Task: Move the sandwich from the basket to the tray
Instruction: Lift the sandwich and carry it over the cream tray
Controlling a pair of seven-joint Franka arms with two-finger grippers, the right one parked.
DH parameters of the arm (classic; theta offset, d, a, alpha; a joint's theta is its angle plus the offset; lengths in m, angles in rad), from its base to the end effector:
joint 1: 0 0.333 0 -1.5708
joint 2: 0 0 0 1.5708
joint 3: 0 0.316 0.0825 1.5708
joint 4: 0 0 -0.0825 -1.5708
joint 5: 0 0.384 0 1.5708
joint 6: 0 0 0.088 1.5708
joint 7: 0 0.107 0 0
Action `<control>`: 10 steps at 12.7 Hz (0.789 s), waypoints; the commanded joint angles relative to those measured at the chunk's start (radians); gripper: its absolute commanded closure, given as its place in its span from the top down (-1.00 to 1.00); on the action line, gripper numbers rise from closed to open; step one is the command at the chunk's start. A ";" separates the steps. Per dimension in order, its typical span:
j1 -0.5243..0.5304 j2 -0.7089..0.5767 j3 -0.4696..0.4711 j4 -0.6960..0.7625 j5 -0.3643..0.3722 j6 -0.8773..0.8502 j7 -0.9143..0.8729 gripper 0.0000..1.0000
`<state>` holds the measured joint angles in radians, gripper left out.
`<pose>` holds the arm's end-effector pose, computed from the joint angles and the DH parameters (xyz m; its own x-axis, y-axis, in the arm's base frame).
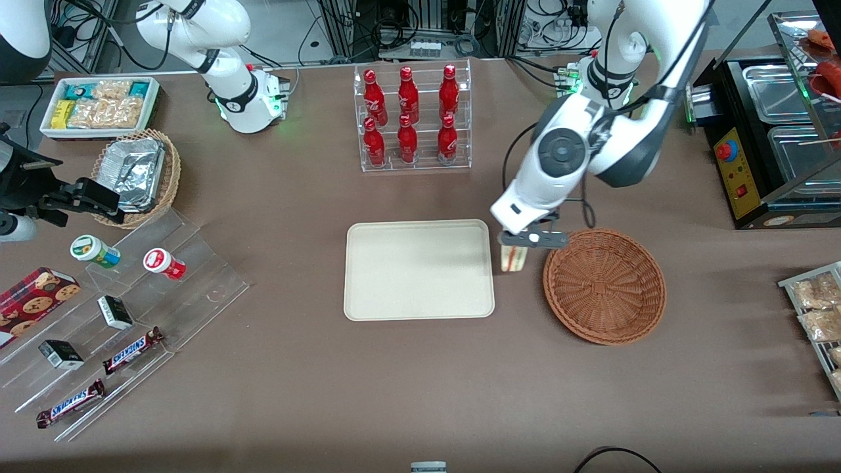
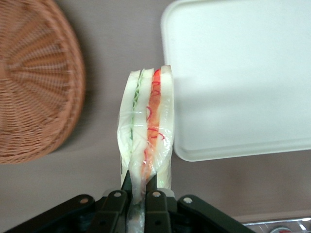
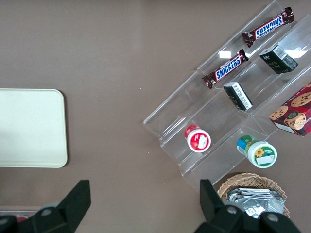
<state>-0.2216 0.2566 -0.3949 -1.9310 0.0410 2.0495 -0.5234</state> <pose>0.4904 -0.3336 0.3558 0.9853 -0.1069 -0.1330 -0.1083 -0.9941 -0.0031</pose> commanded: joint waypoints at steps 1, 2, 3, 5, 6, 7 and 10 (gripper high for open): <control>-0.076 0.101 0.007 0.089 0.055 0.008 -0.072 -1.00; -0.094 0.134 0.007 0.118 0.088 0.009 -0.125 -1.00; -0.123 0.180 0.007 0.160 0.112 0.009 -0.177 -1.00; -0.153 0.287 0.007 0.271 0.178 0.008 -0.277 -1.00; -0.160 0.317 0.007 0.297 0.210 0.008 -0.315 -1.00; -0.182 0.335 0.008 0.323 0.226 0.008 -0.338 -1.00; -0.208 0.404 0.008 0.389 0.229 0.008 -0.340 -1.00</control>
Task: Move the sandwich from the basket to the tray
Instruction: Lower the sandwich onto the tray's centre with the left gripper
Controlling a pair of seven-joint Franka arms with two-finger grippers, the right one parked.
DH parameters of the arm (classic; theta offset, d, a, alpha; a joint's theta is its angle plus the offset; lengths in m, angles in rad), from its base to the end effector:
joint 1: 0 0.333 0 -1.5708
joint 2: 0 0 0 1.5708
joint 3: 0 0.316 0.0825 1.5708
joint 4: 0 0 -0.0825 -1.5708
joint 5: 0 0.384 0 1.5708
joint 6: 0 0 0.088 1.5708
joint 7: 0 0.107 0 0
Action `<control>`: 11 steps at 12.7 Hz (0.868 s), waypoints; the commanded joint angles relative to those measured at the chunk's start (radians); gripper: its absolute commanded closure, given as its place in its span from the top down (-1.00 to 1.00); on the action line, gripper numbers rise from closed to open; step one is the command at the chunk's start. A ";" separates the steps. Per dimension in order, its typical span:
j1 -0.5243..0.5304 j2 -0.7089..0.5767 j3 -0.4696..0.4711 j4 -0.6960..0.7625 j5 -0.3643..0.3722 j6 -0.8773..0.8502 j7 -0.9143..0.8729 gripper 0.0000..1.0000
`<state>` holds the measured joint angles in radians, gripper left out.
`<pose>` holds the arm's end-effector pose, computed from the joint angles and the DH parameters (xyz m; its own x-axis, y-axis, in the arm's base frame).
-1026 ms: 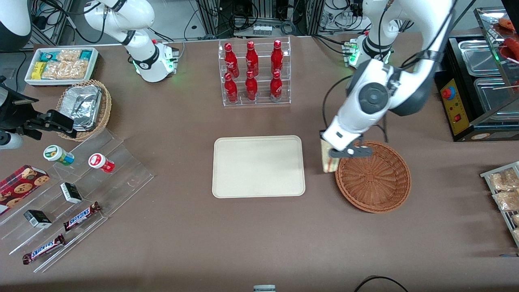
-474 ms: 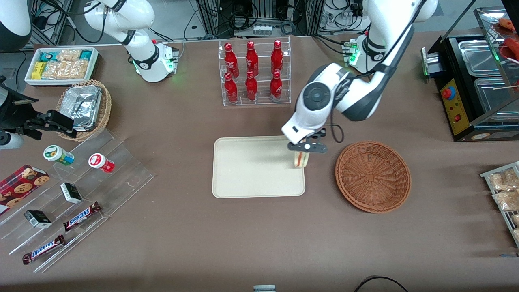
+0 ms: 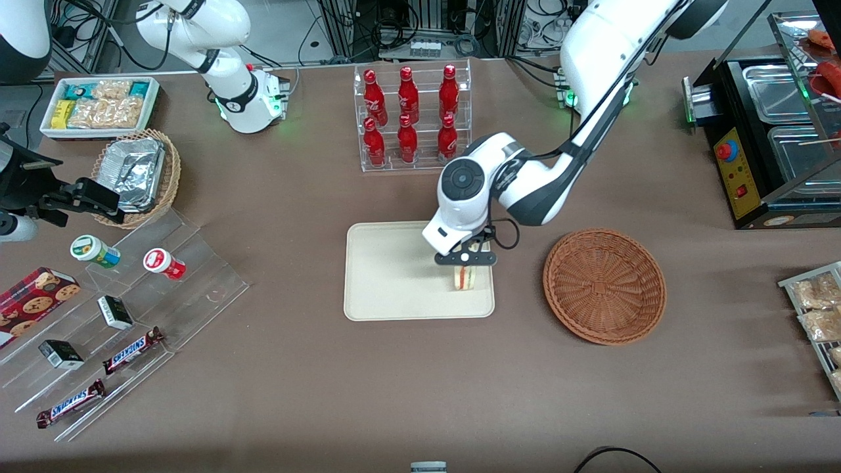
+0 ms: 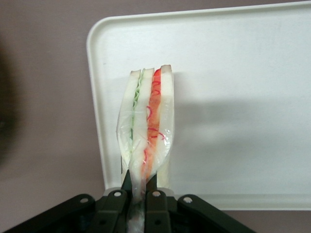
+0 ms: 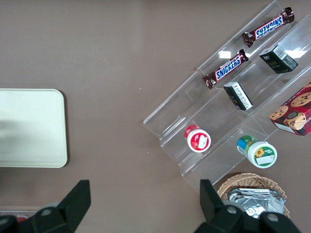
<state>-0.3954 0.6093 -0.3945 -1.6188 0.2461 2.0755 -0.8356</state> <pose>0.5076 -0.4477 0.2812 0.9963 -0.0294 -0.0807 -0.0343 -0.9976 -0.0595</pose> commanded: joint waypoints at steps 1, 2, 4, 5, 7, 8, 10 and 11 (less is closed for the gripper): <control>-0.043 0.070 0.008 0.101 0.022 -0.018 -0.028 -1.00; -0.049 0.085 0.008 0.120 0.021 -0.018 -0.028 -1.00; -0.060 0.110 0.008 0.155 0.021 -0.018 -0.028 -1.00; -0.066 0.116 0.009 0.161 0.021 -0.017 -0.028 -1.00; -0.068 0.125 0.013 0.172 0.022 -0.017 -0.027 -1.00; -0.068 0.127 0.016 0.174 0.024 -0.017 -0.025 -1.00; -0.066 0.136 0.016 0.175 0.038 -0.015 -0.025 -1.00; -0.066 0.136 0.016 0.175 0.036 -0.015 -0.026 -0.94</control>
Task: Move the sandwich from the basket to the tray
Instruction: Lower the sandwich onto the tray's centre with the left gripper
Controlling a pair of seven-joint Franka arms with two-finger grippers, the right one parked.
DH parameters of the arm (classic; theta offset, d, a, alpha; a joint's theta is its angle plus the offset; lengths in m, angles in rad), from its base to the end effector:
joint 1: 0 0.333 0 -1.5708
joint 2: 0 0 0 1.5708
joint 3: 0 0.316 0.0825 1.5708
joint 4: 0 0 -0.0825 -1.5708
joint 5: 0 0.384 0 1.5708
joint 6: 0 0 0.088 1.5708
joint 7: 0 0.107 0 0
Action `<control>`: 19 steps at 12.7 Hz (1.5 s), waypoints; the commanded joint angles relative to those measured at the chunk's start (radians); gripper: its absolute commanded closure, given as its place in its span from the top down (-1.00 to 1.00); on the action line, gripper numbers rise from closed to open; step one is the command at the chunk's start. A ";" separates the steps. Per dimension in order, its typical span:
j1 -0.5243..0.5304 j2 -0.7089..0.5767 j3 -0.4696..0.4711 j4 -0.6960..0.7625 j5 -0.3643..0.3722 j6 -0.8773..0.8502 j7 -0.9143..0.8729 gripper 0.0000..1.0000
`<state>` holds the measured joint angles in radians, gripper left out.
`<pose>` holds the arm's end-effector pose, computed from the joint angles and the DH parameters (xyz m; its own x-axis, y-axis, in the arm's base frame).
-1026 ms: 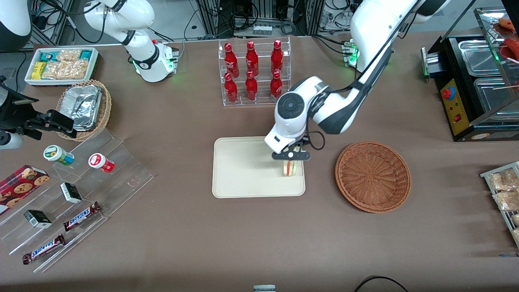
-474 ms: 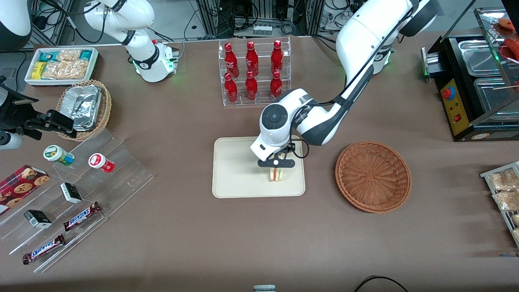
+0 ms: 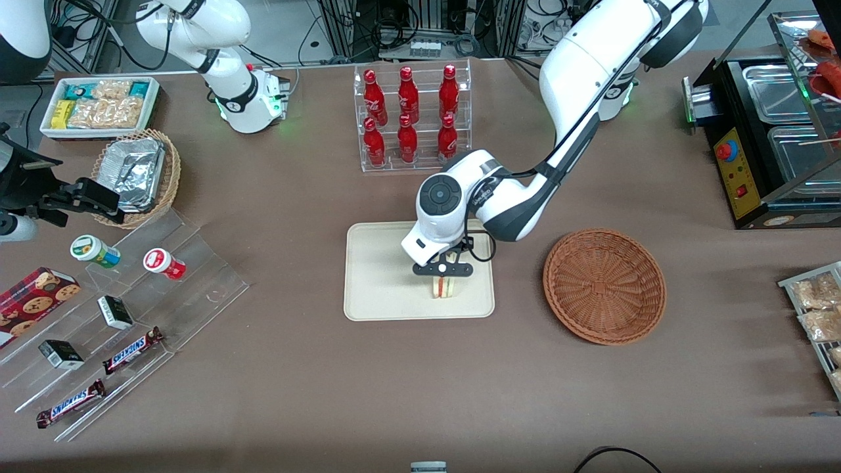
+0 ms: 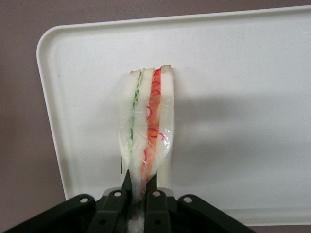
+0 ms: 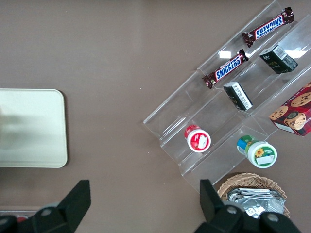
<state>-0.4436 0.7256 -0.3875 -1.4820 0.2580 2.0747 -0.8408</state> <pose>0.5184 -0.4799 0.2621 0.9960 -0.0437 -0.0777 -0.0461 -0.9985 -0.0292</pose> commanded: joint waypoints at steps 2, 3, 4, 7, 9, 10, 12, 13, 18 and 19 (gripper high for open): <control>-0.018 0.026 0.009 0.048 0.024 -0.015 -0.020 0.09; -0.018 0.026 0.010 0.049 0.024 -0.015 -0.020 0.38; -0.018 0.028 0.010 0.051 0.024 -0.016 -0.023 0.99; -0.018 0.025 0.010 0.052 0.023 -0.016 -0.037 1.00; -0.017 0.017 0.009 0.052 0.024 -0.025 -0.037 1.00; -0.017 0.014 0.010 0.052 0.027 -0.033 -0.037 1.00; -0.017 0.009 0.010 0.055 0.027 -0.051 -0.035 1.00; -0.015 0.009 0.010 0.066 0.027 -0.051 -0.034 1.00; -0.009 0.002 0.010 0.117 0.026 -0.113 -0.037 1.00; -0.006 -0.015 0.010 0.120 0.023 -0.117 -0.037 1.00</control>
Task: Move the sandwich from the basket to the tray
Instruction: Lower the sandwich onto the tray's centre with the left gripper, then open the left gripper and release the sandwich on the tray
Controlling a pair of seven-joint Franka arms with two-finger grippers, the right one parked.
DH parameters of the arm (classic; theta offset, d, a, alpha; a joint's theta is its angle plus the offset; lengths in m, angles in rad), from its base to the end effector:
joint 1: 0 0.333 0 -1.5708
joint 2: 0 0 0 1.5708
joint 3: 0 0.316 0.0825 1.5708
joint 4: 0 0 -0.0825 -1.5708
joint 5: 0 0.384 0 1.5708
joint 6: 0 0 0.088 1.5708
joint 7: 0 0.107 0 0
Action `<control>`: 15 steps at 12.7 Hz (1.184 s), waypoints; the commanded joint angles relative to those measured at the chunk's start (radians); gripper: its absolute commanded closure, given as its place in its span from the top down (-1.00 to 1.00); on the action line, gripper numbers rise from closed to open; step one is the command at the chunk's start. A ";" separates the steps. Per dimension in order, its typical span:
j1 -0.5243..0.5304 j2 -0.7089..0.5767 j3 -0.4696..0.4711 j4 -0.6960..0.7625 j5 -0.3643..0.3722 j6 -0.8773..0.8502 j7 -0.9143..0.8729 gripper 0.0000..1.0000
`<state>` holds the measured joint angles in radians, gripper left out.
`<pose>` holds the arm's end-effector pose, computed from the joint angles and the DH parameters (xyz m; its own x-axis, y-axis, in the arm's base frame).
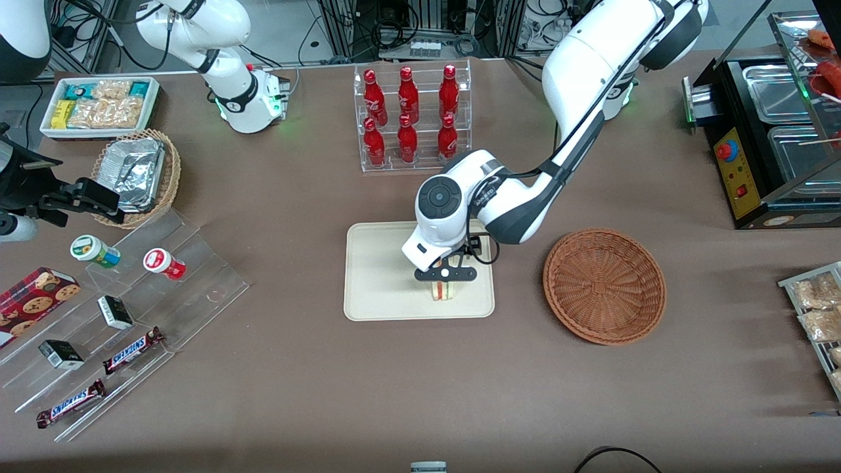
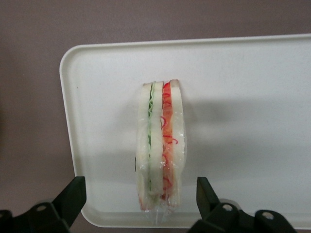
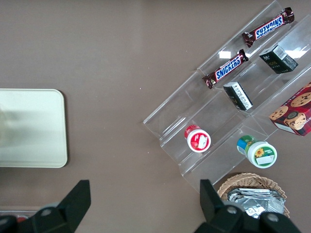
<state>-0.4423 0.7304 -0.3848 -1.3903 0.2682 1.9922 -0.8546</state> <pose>0.5377 -0.4780 0.2916 0.9981 -0.0103 -0.0615 -0.0130 -0.9990 -0.0434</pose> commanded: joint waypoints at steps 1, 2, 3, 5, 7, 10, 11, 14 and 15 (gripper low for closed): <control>-0.003 -0.038 0.007 0.030 0.009 -0.045 -0.021 1.00; 0.014 -0.057 0.007 0.030 0.006 -0.059 -0.017 1.00; 0.030 -0.068 0.006 0.031 0.006 -0.065 -0.014 1.00; 0.033 -0.100 0.007 0.031 0.016 -0.066 -0.011 1.00; 0.034 -0.132 0.010 0.033 0.051 -0.088 -0.009 1.00; 0.080 -0.183 0.012 0.072 0.085 -0.167 -0.020 1.00; 0.100 -0.189 0.009 0.111 0.063 -0.203 -0.020 1.00; 0.114 -0.210 0.015 0.209 0.052 -0.367 -0.017 1.00; 0.135 -0.213 0.014 0.224 0.051 -0.413 -0.017 1.00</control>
<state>-0.3198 0.5228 -0.3712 -1.2094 0.3318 1.6627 -0.8657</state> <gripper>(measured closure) 0.000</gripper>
